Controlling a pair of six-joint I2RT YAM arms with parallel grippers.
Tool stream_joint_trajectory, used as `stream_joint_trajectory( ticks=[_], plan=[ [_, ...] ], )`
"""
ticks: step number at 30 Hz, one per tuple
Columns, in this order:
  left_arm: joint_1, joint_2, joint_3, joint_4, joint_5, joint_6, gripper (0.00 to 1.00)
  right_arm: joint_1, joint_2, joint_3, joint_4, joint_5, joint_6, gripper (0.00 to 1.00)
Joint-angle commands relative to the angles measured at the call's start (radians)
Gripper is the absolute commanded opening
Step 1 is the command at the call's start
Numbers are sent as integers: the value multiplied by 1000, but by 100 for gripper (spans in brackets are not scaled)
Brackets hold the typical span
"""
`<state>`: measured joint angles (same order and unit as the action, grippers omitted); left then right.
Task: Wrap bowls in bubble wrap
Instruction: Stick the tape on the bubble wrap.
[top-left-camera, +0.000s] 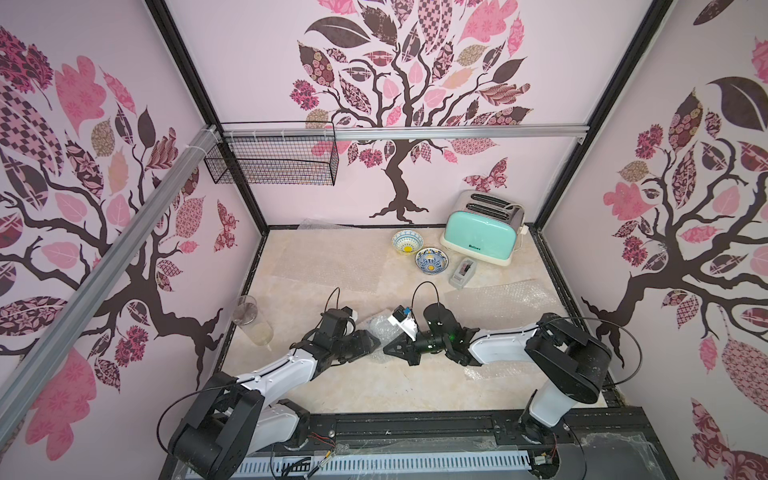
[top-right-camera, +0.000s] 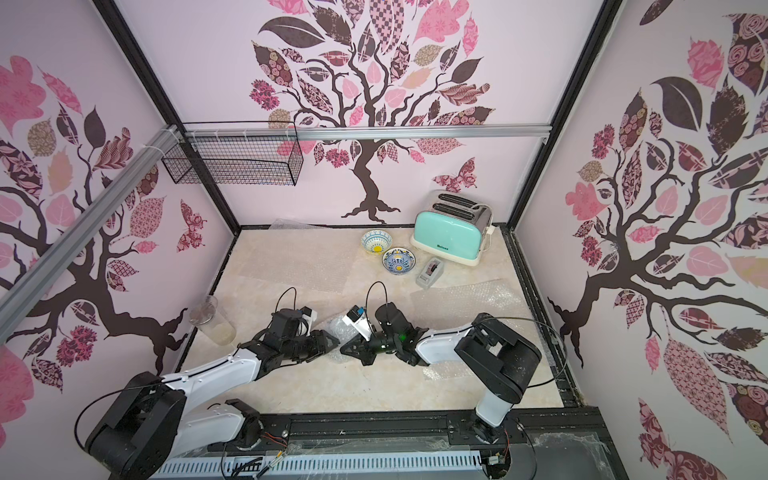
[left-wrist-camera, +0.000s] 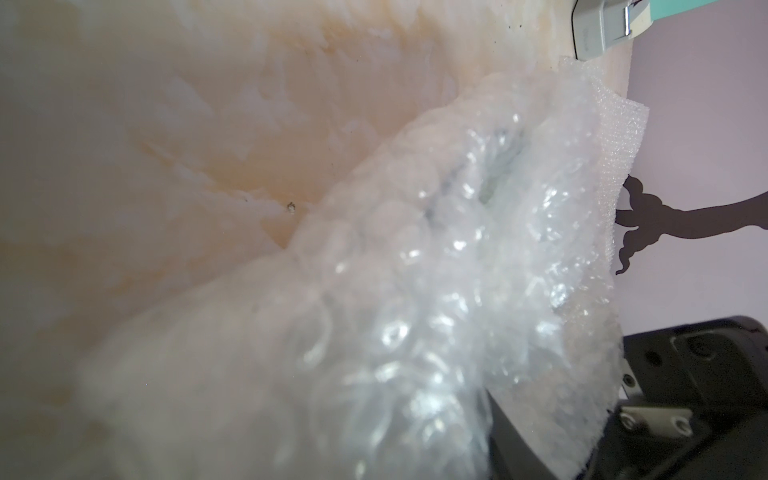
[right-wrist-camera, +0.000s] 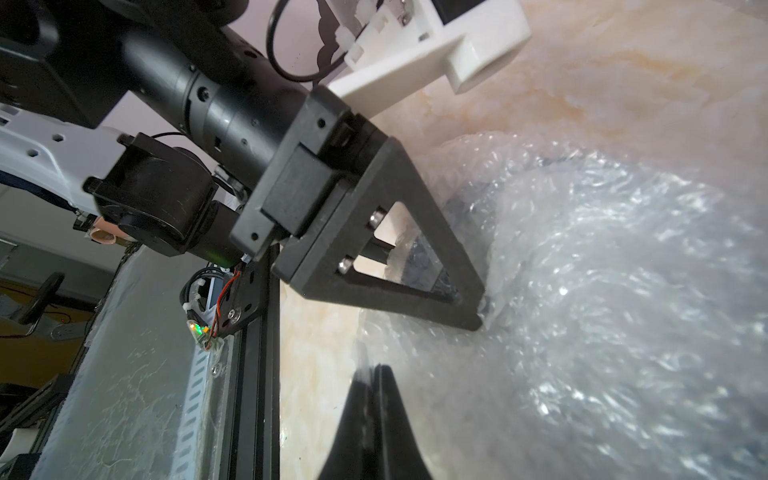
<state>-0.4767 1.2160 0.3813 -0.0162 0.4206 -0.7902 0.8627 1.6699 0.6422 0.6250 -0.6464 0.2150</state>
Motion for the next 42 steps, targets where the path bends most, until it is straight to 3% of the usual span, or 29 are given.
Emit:
stream_joint_trajectory(
  ticks=[1,17,21,33,42],
  plan=[
    [-3,-9,-6,15,0,15,52,7,10,-1,9,13,-27,0],
    [-2,-4,-5,16,0,16,51,9,42,14,3,48,-13,1],
    [-3,-1,-5,18,1,16,51,8,47,22,-13,45,-5,12],
    [-3,-4,-7,16,-1,16,51,9,17,17,-36,52,18,34],
    [-3,-7,-13,16,-2,17,51,9,-18,14,-46,63,43,43]
  ],
)
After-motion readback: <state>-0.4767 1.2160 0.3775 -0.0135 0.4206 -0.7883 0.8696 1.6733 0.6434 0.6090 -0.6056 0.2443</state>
